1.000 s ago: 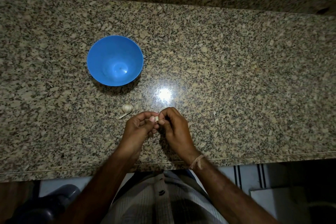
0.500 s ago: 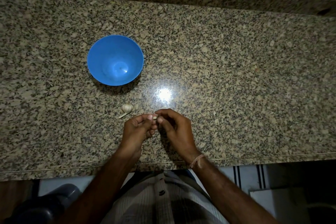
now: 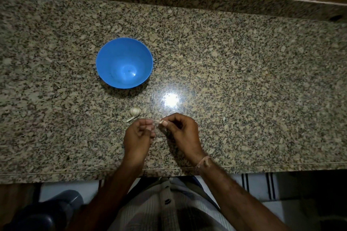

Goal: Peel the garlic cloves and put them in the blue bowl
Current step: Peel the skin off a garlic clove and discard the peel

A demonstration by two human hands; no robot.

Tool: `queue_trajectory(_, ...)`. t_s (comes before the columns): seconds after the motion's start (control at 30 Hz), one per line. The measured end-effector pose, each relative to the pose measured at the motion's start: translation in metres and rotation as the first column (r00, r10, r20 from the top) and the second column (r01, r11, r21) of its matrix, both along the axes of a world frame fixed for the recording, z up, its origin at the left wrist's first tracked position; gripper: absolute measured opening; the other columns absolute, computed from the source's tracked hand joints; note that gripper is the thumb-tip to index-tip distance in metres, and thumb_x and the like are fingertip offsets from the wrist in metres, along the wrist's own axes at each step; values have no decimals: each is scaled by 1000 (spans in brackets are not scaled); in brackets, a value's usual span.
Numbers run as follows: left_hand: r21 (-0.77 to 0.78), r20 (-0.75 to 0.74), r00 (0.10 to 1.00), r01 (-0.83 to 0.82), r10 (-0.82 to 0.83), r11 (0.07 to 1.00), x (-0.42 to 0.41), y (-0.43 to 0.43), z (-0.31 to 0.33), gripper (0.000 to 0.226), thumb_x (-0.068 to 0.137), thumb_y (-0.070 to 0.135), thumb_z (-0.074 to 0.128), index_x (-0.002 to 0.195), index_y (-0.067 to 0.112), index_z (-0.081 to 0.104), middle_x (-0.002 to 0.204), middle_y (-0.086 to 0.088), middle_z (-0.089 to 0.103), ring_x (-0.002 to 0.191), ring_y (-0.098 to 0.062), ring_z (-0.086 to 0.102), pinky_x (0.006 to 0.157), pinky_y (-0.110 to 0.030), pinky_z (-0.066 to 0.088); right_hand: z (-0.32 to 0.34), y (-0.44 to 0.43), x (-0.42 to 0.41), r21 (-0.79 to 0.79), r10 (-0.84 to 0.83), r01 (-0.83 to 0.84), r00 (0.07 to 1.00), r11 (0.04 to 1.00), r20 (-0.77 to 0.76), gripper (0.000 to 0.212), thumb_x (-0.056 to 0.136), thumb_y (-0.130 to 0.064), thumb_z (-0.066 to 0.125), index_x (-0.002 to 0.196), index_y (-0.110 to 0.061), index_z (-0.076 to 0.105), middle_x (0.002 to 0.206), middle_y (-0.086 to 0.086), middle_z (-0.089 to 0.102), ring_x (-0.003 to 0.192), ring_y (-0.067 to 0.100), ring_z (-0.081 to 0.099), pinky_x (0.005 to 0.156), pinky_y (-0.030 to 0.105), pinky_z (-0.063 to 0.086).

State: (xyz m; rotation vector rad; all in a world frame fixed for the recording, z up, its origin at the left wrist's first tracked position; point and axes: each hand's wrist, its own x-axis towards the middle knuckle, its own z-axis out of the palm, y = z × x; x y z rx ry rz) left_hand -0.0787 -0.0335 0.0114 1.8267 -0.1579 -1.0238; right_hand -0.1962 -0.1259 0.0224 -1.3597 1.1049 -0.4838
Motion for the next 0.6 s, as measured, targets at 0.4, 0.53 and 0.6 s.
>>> queue_trajectory(0.4,-48,390,916,122,-94,991,24,36,2,13,94,13,74,97,25,76,92,6,76,85,-13,73,76,-46,62,-14,16,12,166,120,-116,993,979,-12,13,98,-7,71,106,-8,81,104,7,81,102,27,76,92,45,63)
queue_trajectory(0.53,62,553,811,185,-188,981,31,42,-1,20,93,11,76,110,21,71,105,5,63,86,-4,61,74,-39,59,-11,8,-17,85,35,-29,997,996,-64,19,96,-2,71,111,-10,79,110,-1,79,106,12,74,94,31,61)
queue_trajectory(0.6,73,617,751,241,-233,968,22,42,2,25,94,12,76,115,20,66,110,4,55,89,-8,60,72,-30,55,-9,3,-36,83,-31,39,995,996,-94,20,96,-1,71,113,-10,78,112,-2,79,108,11,73,99,35,60)
